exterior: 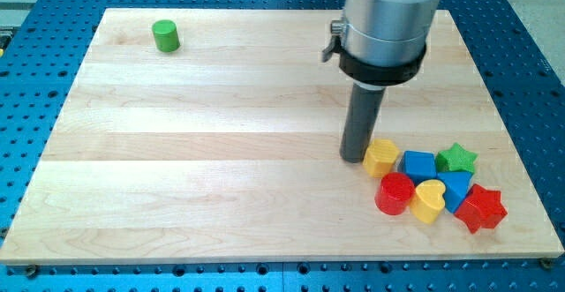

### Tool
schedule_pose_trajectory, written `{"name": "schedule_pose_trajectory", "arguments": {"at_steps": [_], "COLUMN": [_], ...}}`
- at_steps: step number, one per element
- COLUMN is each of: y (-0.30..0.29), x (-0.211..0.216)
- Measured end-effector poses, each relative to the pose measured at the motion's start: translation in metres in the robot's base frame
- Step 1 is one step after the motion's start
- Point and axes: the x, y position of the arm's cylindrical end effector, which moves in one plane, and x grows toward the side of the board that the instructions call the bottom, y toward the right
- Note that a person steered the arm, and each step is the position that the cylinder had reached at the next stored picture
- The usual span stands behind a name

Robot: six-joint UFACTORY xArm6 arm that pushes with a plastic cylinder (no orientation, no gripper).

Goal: Move the green circle into the group of blocks

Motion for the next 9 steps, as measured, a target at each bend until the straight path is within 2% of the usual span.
{"name": "schedule_pose_trajectory", "arguments": {"at_steps": [2, 3, 4, 5, 6, 7, 9], "y": [0.008, -0.041, -0.113, -0.188, -0.226, -0.256, -0.299], "x": [-0.002, -0.027, -0.042, -0.046, -0.049, -0.071, -0.173]}}
